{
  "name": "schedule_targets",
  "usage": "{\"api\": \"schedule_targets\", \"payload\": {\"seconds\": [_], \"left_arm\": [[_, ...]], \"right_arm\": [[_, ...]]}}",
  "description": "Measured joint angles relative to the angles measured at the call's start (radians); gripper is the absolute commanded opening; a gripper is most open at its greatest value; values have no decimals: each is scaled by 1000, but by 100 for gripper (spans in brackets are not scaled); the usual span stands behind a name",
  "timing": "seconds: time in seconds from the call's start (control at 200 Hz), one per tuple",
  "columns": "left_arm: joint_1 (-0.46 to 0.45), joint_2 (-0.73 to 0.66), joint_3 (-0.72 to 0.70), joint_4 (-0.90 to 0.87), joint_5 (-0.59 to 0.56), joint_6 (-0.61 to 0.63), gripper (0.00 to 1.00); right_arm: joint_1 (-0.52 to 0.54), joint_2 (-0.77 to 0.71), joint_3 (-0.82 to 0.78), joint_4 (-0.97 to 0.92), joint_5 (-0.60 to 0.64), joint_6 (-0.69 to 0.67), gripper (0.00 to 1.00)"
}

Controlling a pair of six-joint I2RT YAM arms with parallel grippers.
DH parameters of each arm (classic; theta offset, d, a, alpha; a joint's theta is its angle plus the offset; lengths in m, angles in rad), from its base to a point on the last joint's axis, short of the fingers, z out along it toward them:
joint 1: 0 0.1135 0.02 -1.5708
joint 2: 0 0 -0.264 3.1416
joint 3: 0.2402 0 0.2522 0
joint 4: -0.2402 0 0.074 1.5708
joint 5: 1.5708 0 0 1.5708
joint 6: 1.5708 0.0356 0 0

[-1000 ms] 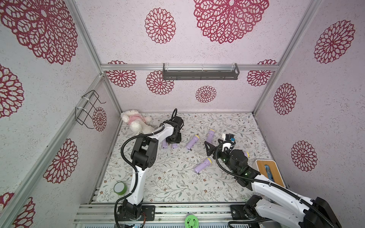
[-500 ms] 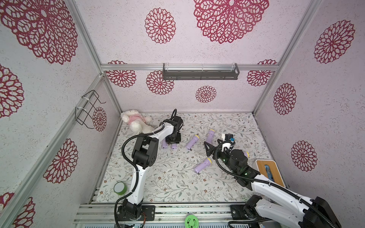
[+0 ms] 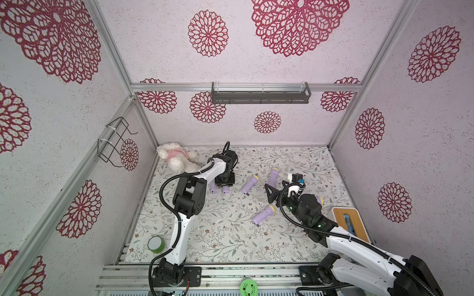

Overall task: Close the plug at the bottom of the flashlight
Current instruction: Place the flashlight at the center of the board.

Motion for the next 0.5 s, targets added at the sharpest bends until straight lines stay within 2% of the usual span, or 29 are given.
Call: {"api": "schedule_targets", "payload": {"seconds": [0.5], "left_arm": [[11,28,31,-11,-24,17,48]], "right_arm": [[0,0,0,0,0,0,99]]}}
